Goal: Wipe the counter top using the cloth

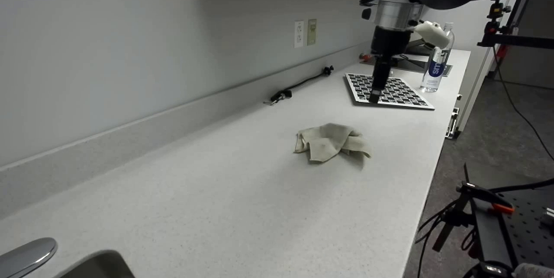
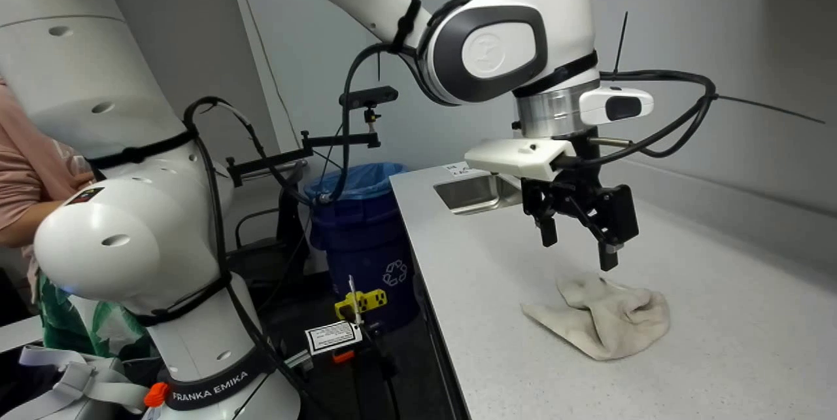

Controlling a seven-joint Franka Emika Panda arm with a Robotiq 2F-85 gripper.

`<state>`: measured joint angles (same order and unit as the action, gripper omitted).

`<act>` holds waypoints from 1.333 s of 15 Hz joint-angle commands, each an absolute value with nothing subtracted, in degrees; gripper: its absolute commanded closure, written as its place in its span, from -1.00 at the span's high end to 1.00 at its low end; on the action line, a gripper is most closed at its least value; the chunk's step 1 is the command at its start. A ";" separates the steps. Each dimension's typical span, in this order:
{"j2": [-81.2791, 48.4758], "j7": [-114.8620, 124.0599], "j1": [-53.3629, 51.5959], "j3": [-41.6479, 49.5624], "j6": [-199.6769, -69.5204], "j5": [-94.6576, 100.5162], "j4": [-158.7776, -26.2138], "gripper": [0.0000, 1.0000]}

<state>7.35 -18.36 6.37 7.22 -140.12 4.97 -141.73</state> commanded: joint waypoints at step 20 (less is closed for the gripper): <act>21.00 -28.83 5.15 11.04 -132.32 5.20 -146.12 1.00</act>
<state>20.95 -29.08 5.73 10.49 -132.46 4.90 -146.19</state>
